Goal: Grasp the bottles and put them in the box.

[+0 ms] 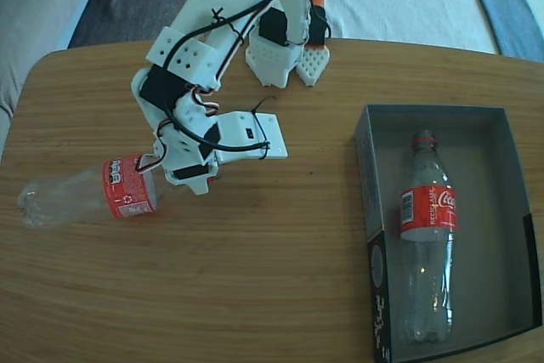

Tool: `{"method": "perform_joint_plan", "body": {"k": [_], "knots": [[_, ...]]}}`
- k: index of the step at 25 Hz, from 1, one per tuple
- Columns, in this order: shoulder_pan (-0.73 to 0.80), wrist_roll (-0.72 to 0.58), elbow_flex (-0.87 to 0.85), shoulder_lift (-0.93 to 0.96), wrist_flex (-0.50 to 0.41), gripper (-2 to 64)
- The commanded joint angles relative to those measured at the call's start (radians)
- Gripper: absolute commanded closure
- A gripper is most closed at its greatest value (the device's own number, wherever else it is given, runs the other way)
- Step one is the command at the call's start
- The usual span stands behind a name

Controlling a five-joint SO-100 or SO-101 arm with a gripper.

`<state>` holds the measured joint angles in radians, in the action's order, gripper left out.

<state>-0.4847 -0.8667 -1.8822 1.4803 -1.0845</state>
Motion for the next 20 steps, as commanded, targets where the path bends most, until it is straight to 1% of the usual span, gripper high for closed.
{"method": "perform_joint_plan", "body": {"k": [1,5,9,15,20], "knots": [[0.009,-0.002,0.034,0.018,-0.003,61.5],[0.012,-0.002,0.052,0.032,-0.003,61.5],[0.063,0.002,0.158,0.032,-0.031,61.5],[0.166,0.011,0.448,0.032,-0.153,61.6],[0.282,0.006,0.646,0.032,-0.282,61.6]]}}
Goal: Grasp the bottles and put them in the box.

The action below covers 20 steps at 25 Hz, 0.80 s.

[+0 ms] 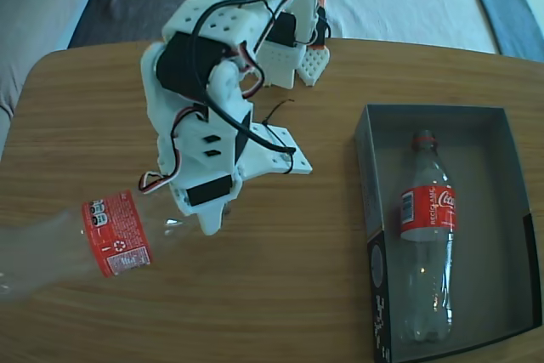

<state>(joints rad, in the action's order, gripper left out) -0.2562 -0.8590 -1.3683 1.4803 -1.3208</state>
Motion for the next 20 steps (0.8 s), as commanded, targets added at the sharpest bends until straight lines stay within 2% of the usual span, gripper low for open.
{"method": "perform_joint_plan", "body": {"k": [1,12,14,20], "knots": [[0.081,-0.003,0.166,0.032,-0.072,61.6],[0.472,0.005,0.477,0.032,-0.336,61.7],[0.543,0.005,0.526,0.032,-0.364,61.7],[0.733,0.005,0.598,0.034,-0.365,61.7]]}}
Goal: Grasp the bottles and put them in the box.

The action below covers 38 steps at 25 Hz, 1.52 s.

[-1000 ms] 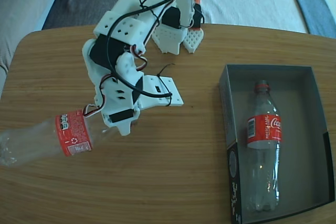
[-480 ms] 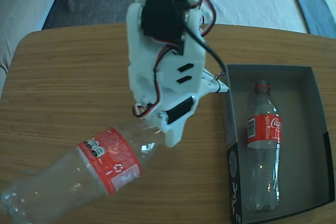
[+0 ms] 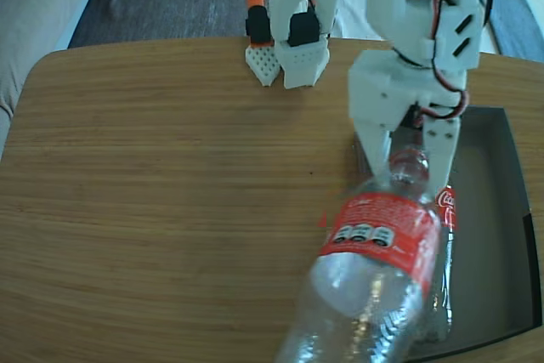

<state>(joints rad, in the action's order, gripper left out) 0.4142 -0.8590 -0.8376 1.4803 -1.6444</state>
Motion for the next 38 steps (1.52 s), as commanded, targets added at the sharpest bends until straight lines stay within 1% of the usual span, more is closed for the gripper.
{"method": "perform_joint_plan", "body": {"k": [1,12,16,18,21,24,32,38], "knots": [[0.100,0.005,0.069,0.034,-0.041,61.7],[0.479,0.006,0.067,0.028,-0.026,61.7],[0.552,0.020,0.055,0.017,0.003,61.8],[0.589,0.071,0.037,0.015,0.034,61.8],[0.646,0.127,-0.058,0.031,0.107,61.8],[0.678,0.158,-0.140,0.029,0.155,61.8],[0.675,0.186,-0.302,0.014,0.278,61.9],[0.666,0.204,-0.419,0.014,0.296,61.9]]}}
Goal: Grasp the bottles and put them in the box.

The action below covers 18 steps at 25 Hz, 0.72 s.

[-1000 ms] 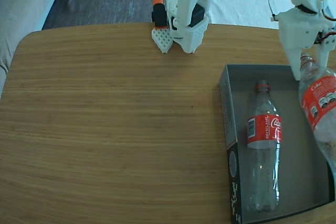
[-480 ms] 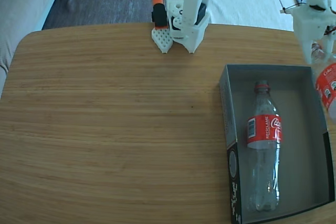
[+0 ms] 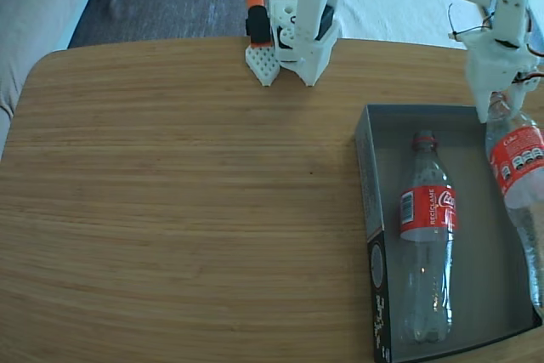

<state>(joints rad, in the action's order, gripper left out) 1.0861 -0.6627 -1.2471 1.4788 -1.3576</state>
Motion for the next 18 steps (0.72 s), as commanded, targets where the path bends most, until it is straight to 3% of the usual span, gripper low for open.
{"method": "perform_joint_plan", "body": {"k": [1,11,18], "knots": [[-0.017,0.008,-0.031,0.015,0.009,61.9],[-0.146,0.002,-0.184,0.034,0.009,61.9],[-0.149,-0.003,-0.161,0.080,0.015,61.8]]}}
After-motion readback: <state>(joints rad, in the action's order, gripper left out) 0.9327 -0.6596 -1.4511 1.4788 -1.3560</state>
